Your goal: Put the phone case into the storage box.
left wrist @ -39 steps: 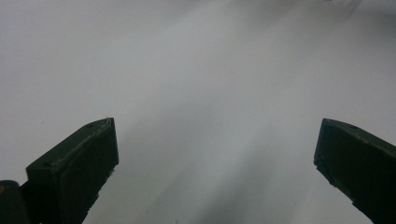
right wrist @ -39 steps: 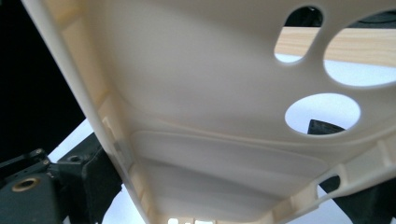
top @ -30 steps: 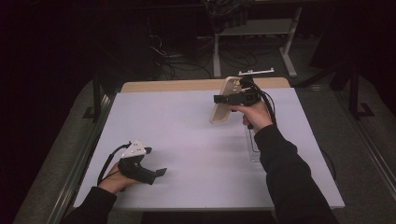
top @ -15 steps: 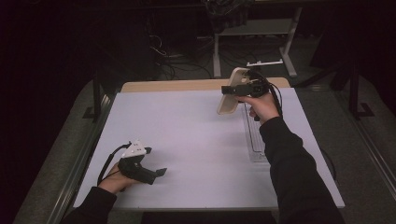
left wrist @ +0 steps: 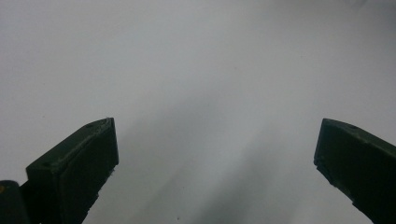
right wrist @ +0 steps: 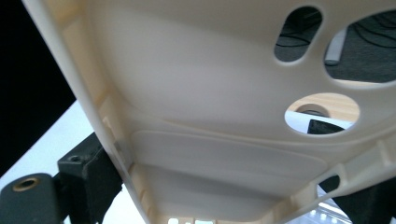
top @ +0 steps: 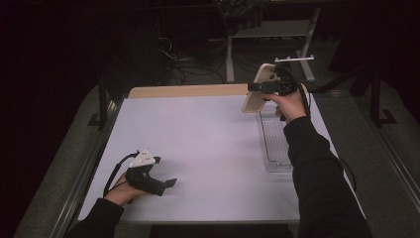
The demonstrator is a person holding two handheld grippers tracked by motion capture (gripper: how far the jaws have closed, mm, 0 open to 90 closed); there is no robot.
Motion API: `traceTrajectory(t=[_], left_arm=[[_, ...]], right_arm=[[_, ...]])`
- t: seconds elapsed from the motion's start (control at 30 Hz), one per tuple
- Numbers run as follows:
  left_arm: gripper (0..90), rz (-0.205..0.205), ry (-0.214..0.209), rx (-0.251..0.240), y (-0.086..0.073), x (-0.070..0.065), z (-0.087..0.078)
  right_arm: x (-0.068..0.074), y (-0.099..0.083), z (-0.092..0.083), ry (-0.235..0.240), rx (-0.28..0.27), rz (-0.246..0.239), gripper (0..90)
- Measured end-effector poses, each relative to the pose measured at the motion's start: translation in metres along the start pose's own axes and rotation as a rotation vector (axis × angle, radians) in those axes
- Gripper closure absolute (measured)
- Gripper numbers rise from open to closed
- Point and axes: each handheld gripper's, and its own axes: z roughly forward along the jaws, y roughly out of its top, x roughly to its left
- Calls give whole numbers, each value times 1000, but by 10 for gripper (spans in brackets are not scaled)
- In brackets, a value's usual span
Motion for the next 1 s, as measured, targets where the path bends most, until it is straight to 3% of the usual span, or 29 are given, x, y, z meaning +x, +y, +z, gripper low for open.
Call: traceTrajectory(t=[0.3,0.5,0.87,1.0], left_arm=[[0,-8,2,-1,0,0,0],[0,-9,0,-4,0,0,0],[0,-19,-4,-13,0,-1,1],[0,-5,-5,-2,0,0,1]], right_arm=[[-12,7,-3,-91,8,-15,80],[-23,9,-1,-188,20,-51,81],[-35,7,11,-306,68,-57,81],[-37,5,17,-326,91,-43,81]])
